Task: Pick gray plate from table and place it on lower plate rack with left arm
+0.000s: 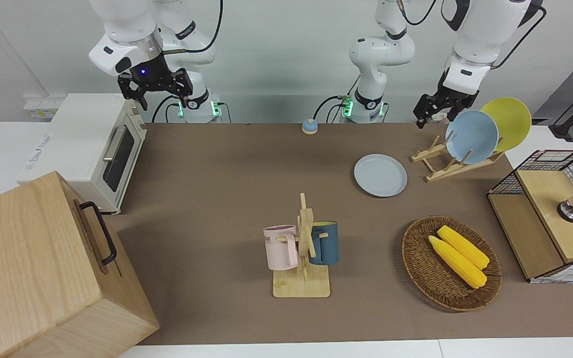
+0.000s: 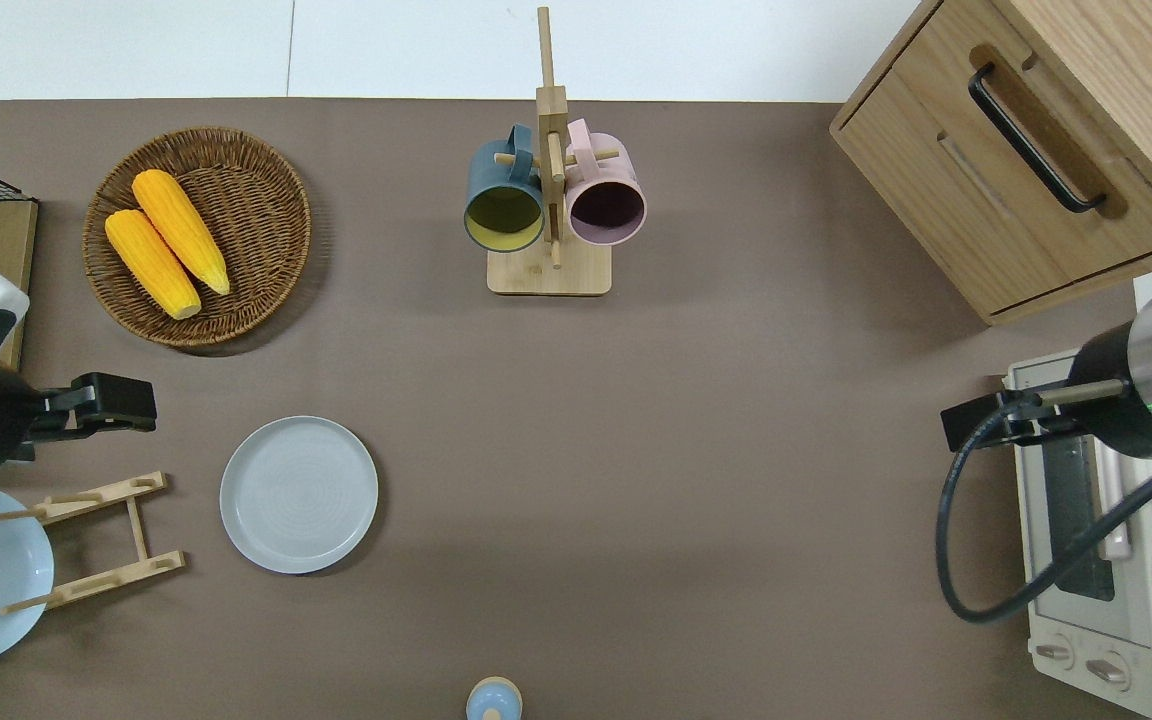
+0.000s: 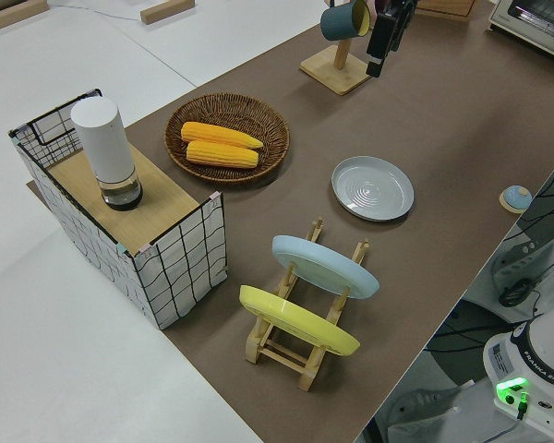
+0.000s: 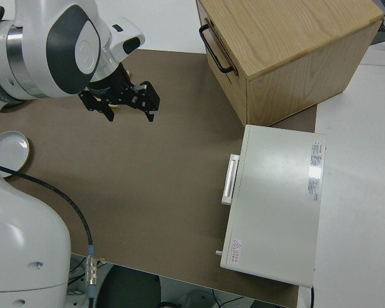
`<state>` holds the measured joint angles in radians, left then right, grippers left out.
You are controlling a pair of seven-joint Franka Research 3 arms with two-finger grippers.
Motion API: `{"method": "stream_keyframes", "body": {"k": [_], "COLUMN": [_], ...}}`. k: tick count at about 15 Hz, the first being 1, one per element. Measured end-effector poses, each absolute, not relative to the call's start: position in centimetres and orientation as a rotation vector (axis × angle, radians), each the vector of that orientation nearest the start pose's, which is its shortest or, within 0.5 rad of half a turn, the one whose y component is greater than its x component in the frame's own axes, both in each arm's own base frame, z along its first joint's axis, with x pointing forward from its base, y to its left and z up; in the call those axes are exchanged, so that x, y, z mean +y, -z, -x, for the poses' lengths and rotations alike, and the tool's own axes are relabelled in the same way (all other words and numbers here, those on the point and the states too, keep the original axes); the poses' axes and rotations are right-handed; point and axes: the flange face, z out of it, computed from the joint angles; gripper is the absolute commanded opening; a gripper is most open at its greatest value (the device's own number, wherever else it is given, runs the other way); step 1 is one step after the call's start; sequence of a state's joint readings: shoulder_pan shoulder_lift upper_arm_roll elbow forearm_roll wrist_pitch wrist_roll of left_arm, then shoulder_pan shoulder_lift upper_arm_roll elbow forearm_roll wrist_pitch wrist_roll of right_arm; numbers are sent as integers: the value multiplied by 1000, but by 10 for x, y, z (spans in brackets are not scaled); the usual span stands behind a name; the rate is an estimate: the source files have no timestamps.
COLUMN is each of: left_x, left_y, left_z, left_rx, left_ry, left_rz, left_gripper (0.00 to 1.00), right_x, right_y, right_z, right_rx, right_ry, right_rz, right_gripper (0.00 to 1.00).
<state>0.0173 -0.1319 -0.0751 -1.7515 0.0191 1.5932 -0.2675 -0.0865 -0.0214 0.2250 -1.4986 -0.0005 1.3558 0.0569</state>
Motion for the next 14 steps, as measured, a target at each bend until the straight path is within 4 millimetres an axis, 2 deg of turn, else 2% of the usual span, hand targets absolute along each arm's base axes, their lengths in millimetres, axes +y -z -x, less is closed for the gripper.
{"method": "stream_keyframes", "body": {"k": [8, 10, 14], "left_x": [-30, -30, -30], "left_y": [-603, -587, -533], "left_z": [-514, -516, -519], "left_rx": [-324, -322, -293], "left_ry": [-61, -89, -105], "left_rz": [3089, 3086, 3088], "left_gripper": [993, 993, 993], "right_x": [74, 74, 74], "right_y": [-652, -652, -652], "right_z": [-520, -520, -520], "right_rx": [-128, -128, -128], "right_ry": [-191, -191, -191], "right_rz": [3150, 3150, 3150], "right_gripper": [990, 990, 990]}}
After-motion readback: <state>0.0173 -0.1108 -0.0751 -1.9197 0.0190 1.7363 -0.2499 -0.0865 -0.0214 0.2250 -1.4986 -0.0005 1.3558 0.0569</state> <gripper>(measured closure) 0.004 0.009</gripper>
